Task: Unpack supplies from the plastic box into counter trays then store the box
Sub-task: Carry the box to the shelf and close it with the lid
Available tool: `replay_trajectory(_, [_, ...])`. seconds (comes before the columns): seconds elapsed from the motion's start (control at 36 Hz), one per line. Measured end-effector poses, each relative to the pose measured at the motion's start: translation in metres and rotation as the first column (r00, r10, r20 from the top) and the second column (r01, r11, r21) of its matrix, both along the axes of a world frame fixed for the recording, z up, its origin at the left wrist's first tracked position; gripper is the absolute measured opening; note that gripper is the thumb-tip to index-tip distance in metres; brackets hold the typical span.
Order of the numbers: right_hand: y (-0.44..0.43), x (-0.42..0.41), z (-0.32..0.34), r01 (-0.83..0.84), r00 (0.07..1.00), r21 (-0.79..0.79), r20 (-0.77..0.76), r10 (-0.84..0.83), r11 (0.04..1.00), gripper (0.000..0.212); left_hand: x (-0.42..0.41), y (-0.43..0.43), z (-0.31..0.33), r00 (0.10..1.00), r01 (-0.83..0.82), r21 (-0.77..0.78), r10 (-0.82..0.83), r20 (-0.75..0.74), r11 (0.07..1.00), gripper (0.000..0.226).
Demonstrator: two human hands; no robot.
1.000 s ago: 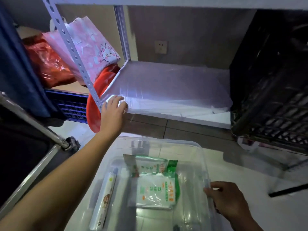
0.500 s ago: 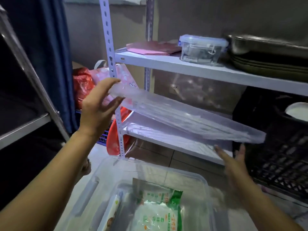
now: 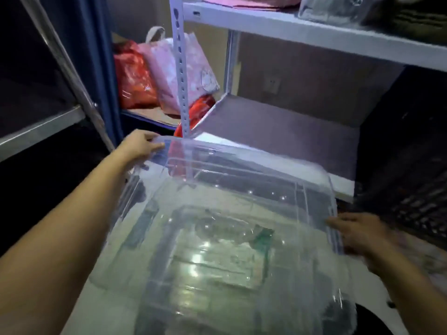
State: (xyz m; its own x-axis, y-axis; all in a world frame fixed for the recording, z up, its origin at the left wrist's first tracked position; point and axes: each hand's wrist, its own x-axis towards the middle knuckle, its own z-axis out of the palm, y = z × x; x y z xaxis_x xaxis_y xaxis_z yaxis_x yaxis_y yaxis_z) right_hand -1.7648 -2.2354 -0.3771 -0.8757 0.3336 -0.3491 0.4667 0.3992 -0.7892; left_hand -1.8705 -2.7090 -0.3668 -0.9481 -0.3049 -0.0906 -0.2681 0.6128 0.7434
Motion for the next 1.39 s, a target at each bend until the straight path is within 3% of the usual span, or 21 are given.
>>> replay_trajectory(0.08, [-0.003, 0.017, -0.040, -0.019, 0.987, 0.070, 0.161, 0.008, 0.997, 0.023, 0.014, 0.006, -0.050, 0.986, 0.007, 0.041, -0.014, 0.165, 0.999, 0.035])
replay_trajectory(0.17, [-0.009, 0.028, -0.068, -0.070, 0.982, 0.206, 0.185, 0.032, 0.976, 0.028, 0.020, 0.003, -0.073, 0.979, -0.002, 0.029, -0.004, 0.202, 1.000, 0.048])
replay_trajectory(0.42, [-0.013, 0.031, -0.086, -0.134, 0.987, 0.457, 0.142, 0.076, 0.880, 0.030, 0.018, 0.005, -0.100, 0.979, -0.035, 0.049, 0.024, 0.200, 0.998, 0.041])
replay_trajectory(0.58, [-0.009, 0.032, -0.087, -0.128, 0.989, 0.445, 0.118, 0.083, 0.886, 0.020, 0.014, 0.008, -0.106, 0.977, 0.031, 0.051, -0.041, 0.208, 0.998, 0.034])
replay_trajectory(0.69, [-0.003, 0.038, -0.099, -0.096, 0.991, 0.381, 0.119, 0.054, 0.920, 0.030, 0.022, 0.000, -0.107, 0.920, 0.135, 0.211, -0.201, 0.337, 0.968, 0.048])
replay_trajectory(0.81, [0.001, 0.047, -0.113, 0.045, 0.997, 0.138, 0.055, -0.053, 0.989, 0.018, 0.042, -0.017, -0.112, 0.870, 0.073, 0.447, -0.276, 0.409, 0.891, 0.062])
replay_trajectory(0.86, [0.007, 0.049, -0.117, 0.103, 0.993, -0.070, 0.057, -0.099, 0.992, 0.012, 0.056, -0.029, -0.117, 0.816, 0.072, 0.500, -0.339, 0.469, 0.863, 0.061])
replay_trajectory(0.94, [0.016, 0.055, -0.121, 0.136, 0.976, -0.358, 0.209, -0.062, 0.924, 0.035, 0.081, -0.046, -0.125, 0.708, 0.031, 0.569, -0.420, 0.567, 0.821, 0.060])
replay_trajectory(1.0, [0.020, 0.059, -0.122, 0.154, 0.960, -0.436, 0.280, -0.029, 0.887, 0.060, 0.094, -0.056, -0.131, 0.684, -0.010, 0.581, -0.419, 0.598, 0.814, 0.066])
replay_trajectory(1.08, [0.023, 0.060, -0.119, 0.178, 0.949, -0.416, 0.311, -0.045, 0.892, 0.076, 0.100, -0.059, -0.131, 0.711, -0.037, 0.540, -0.358, 0.605, 0.841, 0.065])
replay_trajectory(1.25, [0.024, 0.053, -0.112, 0.101, 0.967, -0.252, 0.254, -0.035, 0.962, 0.029, 0.091, -0.042, -0.103, 0.712, 0.023, 0.359, -0.267, 0.649, 0.933, 0.054])
replay_trajectory(1.39, [0.023, 0.056, -0.110, 0.069, 0.954, -0.239, 0.300, 0.006, 0.969, 0.031, 0.093, -0.031, -0.092, 0.730, 0.002, 0.276, -0.190, 0.657, 0.961, 0.048])
